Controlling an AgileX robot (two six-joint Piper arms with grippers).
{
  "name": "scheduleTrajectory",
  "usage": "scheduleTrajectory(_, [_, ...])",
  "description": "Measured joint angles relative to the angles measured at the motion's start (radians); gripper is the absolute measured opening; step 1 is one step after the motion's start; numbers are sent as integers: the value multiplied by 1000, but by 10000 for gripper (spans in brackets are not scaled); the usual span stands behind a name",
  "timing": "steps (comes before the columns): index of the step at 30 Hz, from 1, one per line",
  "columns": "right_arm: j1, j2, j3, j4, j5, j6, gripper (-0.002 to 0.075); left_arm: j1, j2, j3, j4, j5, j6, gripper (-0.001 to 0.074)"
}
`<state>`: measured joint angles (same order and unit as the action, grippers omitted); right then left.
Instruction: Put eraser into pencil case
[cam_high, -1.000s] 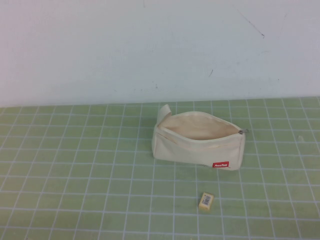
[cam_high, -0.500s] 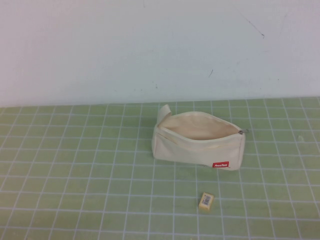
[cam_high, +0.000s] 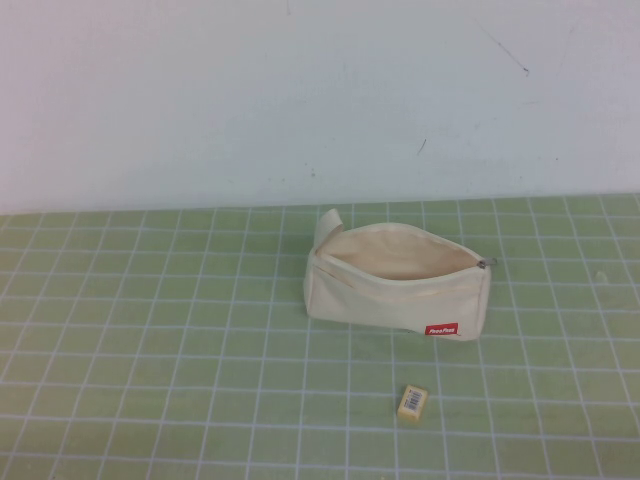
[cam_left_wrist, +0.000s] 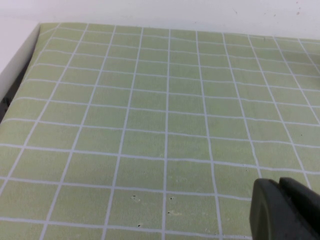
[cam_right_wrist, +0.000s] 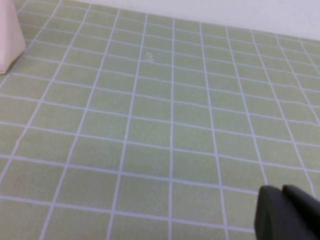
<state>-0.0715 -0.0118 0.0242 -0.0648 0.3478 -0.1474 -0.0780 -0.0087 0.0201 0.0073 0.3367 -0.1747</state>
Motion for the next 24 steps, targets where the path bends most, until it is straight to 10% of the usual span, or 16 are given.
scheduleTrajectory(16, [0,-2,4,24,-949,0,-1,0,0,0,0,0,0,-1])
scheduleTrajectory(24, [0,-3,-16,95,-1036,-59,-1,0,0,0,0,0,0,-1])
